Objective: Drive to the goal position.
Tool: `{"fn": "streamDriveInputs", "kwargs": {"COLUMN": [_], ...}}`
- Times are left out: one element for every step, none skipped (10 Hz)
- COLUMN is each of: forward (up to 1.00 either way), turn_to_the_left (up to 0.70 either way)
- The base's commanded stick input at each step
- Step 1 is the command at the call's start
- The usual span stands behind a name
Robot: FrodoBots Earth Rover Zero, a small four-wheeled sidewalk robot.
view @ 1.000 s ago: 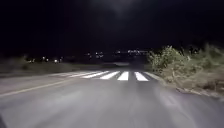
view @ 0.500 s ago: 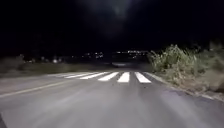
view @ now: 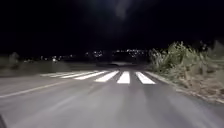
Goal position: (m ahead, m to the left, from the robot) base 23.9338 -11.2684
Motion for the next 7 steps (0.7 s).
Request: {"fn": "streamDriveInputs", "kwargs": {"forward": [0.7, 0.7, 0.7, 0.7, 0.7, 0.7, 0.7], "turn_to_the_left": [0.0, 0.0, 0.0, 0.0, 0.0, 0.0, 0.0]}}
